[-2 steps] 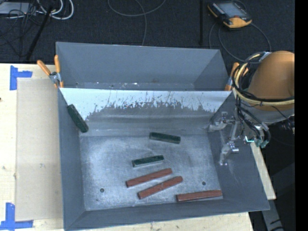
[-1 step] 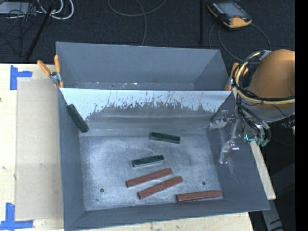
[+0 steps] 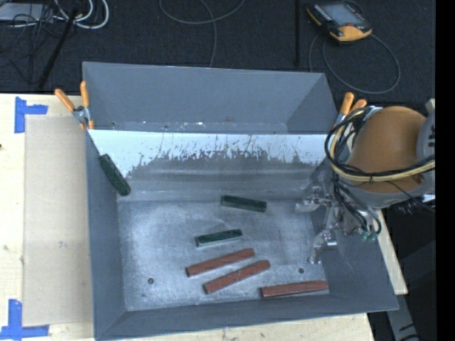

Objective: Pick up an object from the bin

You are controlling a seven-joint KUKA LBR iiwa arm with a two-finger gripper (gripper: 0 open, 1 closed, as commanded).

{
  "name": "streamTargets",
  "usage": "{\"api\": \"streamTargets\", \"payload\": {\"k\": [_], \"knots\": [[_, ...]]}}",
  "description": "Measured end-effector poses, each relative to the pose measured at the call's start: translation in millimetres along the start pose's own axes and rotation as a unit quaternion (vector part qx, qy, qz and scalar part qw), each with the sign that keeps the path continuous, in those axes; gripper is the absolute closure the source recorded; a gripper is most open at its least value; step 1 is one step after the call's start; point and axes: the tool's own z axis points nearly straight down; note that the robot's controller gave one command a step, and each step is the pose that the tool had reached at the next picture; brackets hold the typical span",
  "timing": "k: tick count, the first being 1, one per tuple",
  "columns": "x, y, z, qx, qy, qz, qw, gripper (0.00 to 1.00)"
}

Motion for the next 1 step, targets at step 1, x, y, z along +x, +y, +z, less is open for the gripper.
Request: {"api": "streamTargets", "payload": {"k": [1], "knots": [[-11.8,38.7,41.9,-0.001,0.0025,0.042,0.9991,0.0]]}}
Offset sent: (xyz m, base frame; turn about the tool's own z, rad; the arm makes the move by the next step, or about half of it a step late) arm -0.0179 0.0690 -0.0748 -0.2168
